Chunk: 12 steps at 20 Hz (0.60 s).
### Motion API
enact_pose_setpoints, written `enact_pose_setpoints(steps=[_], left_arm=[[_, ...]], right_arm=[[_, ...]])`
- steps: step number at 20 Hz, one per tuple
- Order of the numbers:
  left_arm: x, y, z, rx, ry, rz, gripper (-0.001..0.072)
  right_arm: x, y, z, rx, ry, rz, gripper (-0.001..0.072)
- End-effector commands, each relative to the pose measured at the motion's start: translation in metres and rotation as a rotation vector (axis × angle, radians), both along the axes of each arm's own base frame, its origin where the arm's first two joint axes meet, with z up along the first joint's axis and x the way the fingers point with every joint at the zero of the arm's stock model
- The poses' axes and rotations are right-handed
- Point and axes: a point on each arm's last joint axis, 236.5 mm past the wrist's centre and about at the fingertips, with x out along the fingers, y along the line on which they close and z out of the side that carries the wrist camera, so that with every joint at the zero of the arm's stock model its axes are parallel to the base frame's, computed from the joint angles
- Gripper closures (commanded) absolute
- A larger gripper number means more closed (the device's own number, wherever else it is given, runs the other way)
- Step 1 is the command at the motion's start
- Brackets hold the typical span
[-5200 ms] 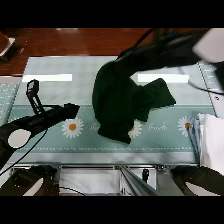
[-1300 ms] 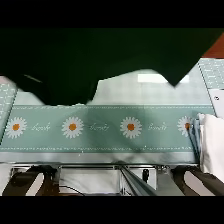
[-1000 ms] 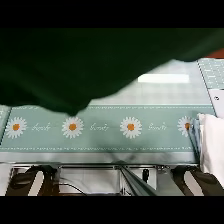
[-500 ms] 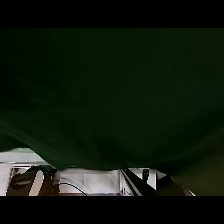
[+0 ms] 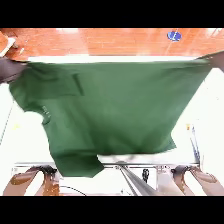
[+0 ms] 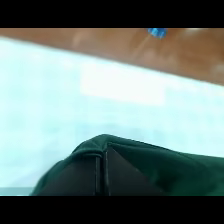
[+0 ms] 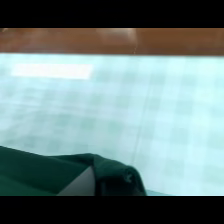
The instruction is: Fold the shirts.
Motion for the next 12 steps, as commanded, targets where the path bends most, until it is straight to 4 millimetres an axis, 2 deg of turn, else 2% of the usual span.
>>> enact_pose_setpoints(steps=[1, 3, 5, 7, 9, 10, 11, 12], left_arm=[[0.071, -0.002, -0.066, -0.041, 0.074, 0.041, 0.0689], [0.111, -0.008, -0.093, -0.041, 0.099, 0.053, 0.0689], [0.143, -0.016, -0.113, -0.041, 0.131, 0.043, 0.0689], [0.164, -0.027, -0.132, -0.055, 0.166, 0.026, 0.0689], [0.175, -0.039, -0.147, -0.095, 0.199, 0.017, 0.0683], [0.176, -0.043, -0.153, -0.115, 0.217, 0.012, 0.0581], [0.174, -0.043, -0.159, -0.121, 0.239, 0.007, 0.0313], [0.169, -0.039, -0.164, -0.122, 0.27, -0.001, 0.02]], right_arm=[[0.073, -0.005, -0.077, 0.134, 0.116, -0.024, 0.069], [0.118, -0.011, -0.117, 0.205, 0.172, -0.065, 0.069], [0.153, -0.01, -0.151, 0.241, 0.236, -0.065, 0.069], [0.183, -0.002, -0.179, 0.278, 0.294, -0.067, 0.069], [0.209, 0.002, -0.198, 0.323, 0.339, -0.094, 0.0689], [0.22, 0.002, -0.203, 0.361, 0.355, -0.116, 0.0606], [0.228, 0.002, -0.206, 0.401, 0.369, -0.127, 0.0358], [0.232, -0.001, -0.204, 0.422, 0.374, -0.122, 0.0299]])
